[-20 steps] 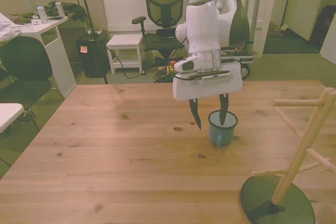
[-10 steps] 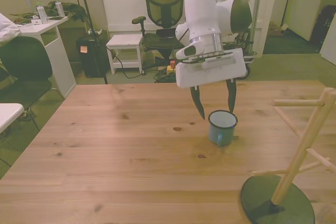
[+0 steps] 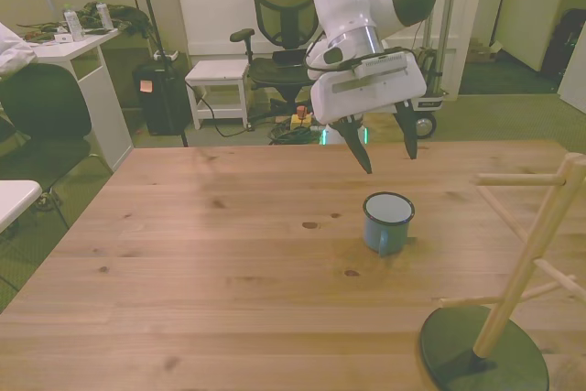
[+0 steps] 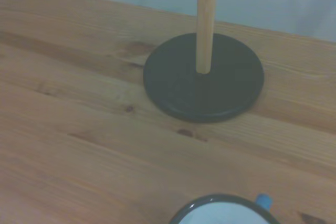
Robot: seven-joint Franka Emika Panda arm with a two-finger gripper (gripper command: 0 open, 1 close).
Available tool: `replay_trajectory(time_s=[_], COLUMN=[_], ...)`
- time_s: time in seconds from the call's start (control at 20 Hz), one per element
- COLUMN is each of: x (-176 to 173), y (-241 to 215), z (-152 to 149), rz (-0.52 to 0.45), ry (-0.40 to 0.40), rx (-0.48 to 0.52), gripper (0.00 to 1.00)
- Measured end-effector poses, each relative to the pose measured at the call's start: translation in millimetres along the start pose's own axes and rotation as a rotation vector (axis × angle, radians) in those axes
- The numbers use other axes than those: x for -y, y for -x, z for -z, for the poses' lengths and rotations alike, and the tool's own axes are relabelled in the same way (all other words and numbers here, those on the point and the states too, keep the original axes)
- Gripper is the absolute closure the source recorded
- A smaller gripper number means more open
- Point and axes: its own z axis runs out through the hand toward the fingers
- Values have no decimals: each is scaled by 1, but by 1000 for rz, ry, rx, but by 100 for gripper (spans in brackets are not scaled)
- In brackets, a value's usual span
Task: Unload the mug
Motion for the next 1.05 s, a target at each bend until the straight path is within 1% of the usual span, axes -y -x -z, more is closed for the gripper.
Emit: replay_trajectory(time_s=[0.1,0.2,0.3,0.4,0.75,1.05], x=[-2,-1,1,5,30,47], y=[10,19,27,35,58,63], z=[5,8,11,17,55,76], rz=[19,40,39,34,-4,-57], ry=[12,53,106,131,158,163], rx=[4,11,16,22,118,168], gripper=[0,0,0,0,0,0])
